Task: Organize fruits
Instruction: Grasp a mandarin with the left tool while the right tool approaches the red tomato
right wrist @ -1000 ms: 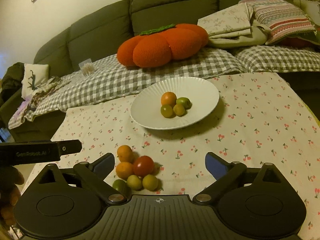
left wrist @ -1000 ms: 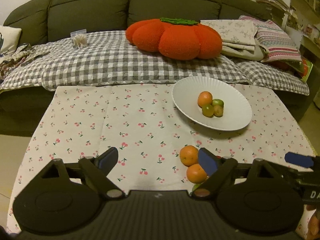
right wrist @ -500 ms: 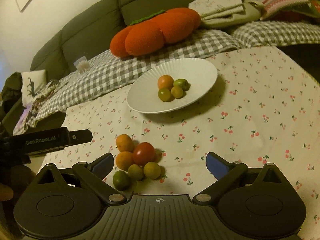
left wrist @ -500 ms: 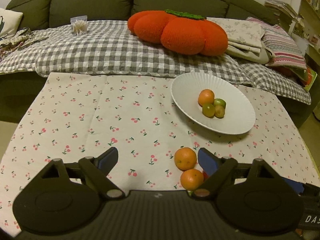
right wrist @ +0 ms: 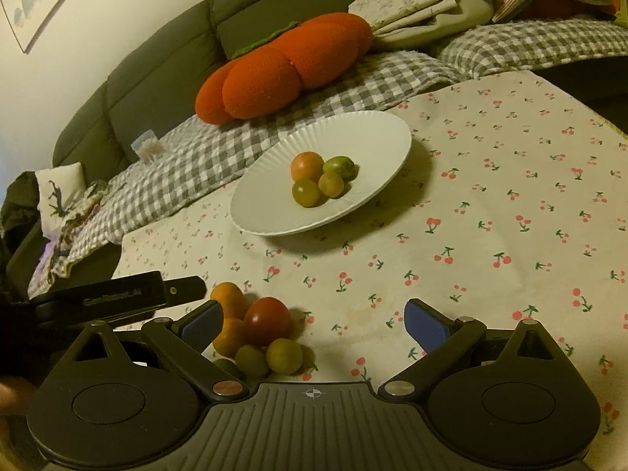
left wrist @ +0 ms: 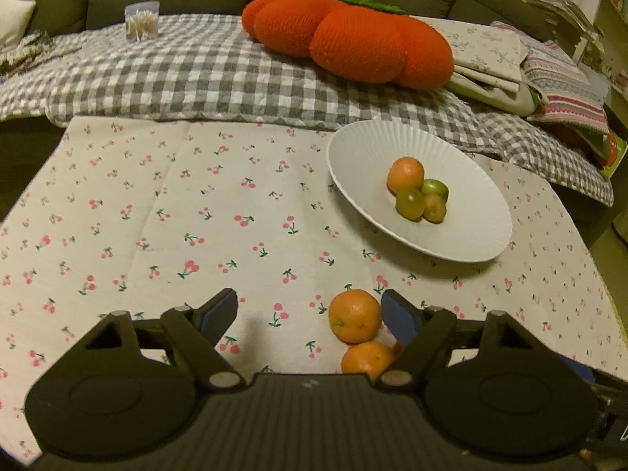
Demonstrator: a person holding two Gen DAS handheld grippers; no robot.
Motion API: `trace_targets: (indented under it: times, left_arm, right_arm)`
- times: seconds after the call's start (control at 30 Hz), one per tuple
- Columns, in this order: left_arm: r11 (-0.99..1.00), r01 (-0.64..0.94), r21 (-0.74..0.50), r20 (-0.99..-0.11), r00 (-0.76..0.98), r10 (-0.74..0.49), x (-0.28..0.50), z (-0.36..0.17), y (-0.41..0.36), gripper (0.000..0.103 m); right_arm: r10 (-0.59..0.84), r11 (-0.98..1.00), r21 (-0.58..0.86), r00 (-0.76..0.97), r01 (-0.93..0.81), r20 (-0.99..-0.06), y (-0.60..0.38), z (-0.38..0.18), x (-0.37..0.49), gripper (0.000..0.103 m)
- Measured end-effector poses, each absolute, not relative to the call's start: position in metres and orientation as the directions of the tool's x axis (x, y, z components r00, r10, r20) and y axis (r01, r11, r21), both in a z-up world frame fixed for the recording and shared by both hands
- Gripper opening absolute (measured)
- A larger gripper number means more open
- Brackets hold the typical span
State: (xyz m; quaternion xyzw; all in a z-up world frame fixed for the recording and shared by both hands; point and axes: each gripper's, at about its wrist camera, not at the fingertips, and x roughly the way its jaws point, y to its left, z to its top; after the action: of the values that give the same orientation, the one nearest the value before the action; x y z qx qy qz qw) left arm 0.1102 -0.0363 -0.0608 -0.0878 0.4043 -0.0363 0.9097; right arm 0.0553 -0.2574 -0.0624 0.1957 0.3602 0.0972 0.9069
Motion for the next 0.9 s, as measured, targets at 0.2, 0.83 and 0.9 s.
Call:
trace_targets:
  times: [0.2,0.83,0.9]
  left_arm:
    - [0.965,-0.008,-0.261,-0.736,0.648,-0.194,0.119,-0.077,-0.035,0.066]
    - [0.928,0.098,-0.36,-0.717,0.607,-0.343,0.129,-0.088,-0.049,0.039]
    - [0.928,0.099,-0.358,-0.716,0.609,-0.341,0.13,-0.088,-0.049,0.039]
  right_arm:
    - [0.335,0.898,0.437,0.717,-0.048,-0.611,-0.254,-0.072,0.062,0.098]
    - [0.414,0.893,0.415,0.677,-0.172,-0.609,-0.224,-0.087,0.077,0.058]
    - [0.421,0.89,0.42,0.668,-0.175,-0.614,-0.222,-0.091,0.081,0.053]
